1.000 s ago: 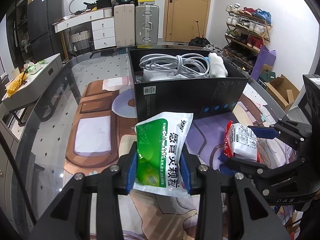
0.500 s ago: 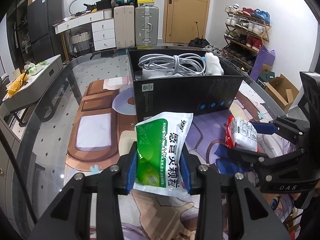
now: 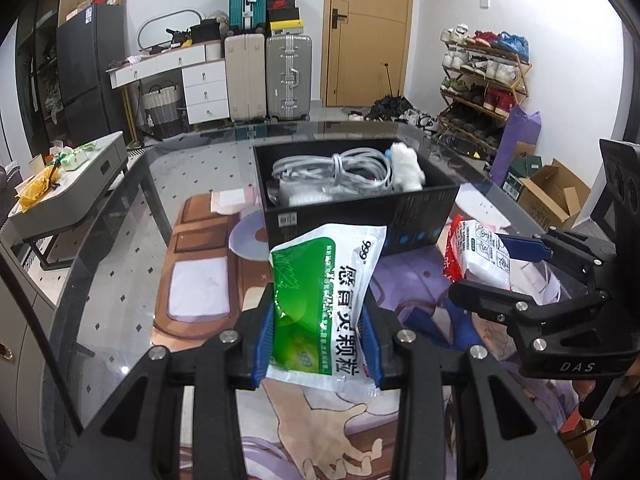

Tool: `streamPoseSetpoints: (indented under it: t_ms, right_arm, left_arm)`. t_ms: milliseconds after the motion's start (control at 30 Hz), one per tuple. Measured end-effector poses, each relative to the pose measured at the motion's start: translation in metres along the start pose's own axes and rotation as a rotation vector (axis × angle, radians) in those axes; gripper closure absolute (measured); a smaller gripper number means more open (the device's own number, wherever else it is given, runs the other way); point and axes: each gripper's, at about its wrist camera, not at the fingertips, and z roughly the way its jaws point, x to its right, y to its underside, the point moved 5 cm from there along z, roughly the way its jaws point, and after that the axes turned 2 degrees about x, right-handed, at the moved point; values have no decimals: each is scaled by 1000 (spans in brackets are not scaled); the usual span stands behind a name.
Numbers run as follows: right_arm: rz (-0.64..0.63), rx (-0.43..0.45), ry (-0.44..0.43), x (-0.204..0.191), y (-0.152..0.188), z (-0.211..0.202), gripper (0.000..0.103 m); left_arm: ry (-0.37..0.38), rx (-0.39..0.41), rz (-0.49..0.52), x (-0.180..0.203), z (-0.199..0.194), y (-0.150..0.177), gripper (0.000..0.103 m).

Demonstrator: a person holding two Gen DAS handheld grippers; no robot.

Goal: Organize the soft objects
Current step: 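Carry both packets above the black box with both tools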

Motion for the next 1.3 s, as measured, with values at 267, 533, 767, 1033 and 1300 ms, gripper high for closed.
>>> streamPoseSetpoints:
  t_ms: [267,533,767,1033,1300]
  right_arm:
    - [23,112,2,-2,-24,-27,33]
    - [27,150,38,1,-46,-39,33]
    - [19,167,56,3,-67,-42,33]
    - [-1,167,58,6,-89,-32,33]
    - [-1,152,59,16,-105,-7,33]
  left_arm:
    - [8,47,10,4,-10,-21,67]
    - [38,93,18,8,-16,-44,66]
    - [38,115,8,1,-14,-62,66]
    - [33,130,3,-12,-6,-82,66]
    - [29,128,-16,-21,11,-103,66]
